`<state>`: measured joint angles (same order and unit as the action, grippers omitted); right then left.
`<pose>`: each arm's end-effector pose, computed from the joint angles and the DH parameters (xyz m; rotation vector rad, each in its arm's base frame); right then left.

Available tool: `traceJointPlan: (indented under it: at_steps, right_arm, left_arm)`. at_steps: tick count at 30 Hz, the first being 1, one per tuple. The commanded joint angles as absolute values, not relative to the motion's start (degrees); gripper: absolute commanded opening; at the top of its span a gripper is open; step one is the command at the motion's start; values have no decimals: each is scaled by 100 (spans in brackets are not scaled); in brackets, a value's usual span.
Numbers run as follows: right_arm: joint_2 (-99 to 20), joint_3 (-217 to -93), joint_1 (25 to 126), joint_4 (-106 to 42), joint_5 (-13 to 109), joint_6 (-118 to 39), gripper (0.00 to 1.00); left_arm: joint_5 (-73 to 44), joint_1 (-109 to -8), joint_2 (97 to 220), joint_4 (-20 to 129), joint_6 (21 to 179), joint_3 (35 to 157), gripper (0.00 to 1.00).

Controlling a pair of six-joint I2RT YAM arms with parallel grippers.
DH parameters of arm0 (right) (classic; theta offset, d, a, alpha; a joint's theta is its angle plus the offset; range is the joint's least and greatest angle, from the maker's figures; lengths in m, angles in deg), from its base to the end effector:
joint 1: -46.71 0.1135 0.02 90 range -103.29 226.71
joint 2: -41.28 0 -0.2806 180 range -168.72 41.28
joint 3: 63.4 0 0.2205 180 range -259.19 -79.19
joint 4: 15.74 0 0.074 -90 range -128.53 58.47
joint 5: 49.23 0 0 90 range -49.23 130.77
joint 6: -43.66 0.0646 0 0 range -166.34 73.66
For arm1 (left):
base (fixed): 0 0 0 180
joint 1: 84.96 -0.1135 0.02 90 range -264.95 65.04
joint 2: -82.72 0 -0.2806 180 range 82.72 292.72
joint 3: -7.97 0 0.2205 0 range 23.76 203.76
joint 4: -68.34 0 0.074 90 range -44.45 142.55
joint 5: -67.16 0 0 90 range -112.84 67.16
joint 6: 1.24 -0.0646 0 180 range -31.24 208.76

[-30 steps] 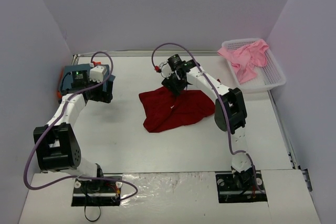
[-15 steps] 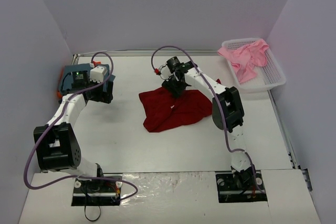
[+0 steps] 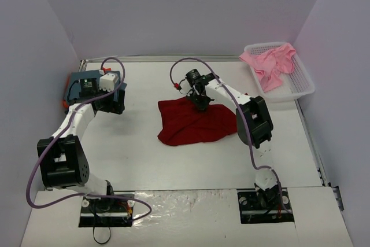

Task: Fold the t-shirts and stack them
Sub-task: Flatten out the tshirt

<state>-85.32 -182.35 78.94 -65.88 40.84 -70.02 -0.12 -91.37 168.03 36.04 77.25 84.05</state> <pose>0.4058 0.2559 0.1921 -1.2101 2.2792 0.0571 0.3155 0.0103 0.2692 0.3014 2.2240 -0.2869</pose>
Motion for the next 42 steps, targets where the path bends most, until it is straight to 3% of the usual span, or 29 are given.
traceJointPlan:
  at_steps: [1,16,24,30,34,42]
  right_arm:
    - [-7380,-17966,7862,-6862,3813,-7034,0]
    - [-4821,-16780,7756,-7125,4814,-7684,0]
    - [-3388,-14944,7309,-7231,5025,-7851,0]
    - [-2895,-14529,7080,-7249,5359,-7798,0]
    - [-2841,-14362,6913,-7266,5316,-7825,0]
    - [-3016,-14177,6869,-7275,5272,-7860,0]
  left_arm:
    - [98,-9032,16674,3577,7724,8554,94]
    - [-341,-7837,16893,3067,7610,9494,94]
    - [203,-7327,18026,2838,8075,10777,94]
    - [624,-6993,19239,2908,8629,11613,100]
    - [889,-6782,19845,3049,9006,11859,89]
    - [836,-6263,20532,3093,9051,12324,85]
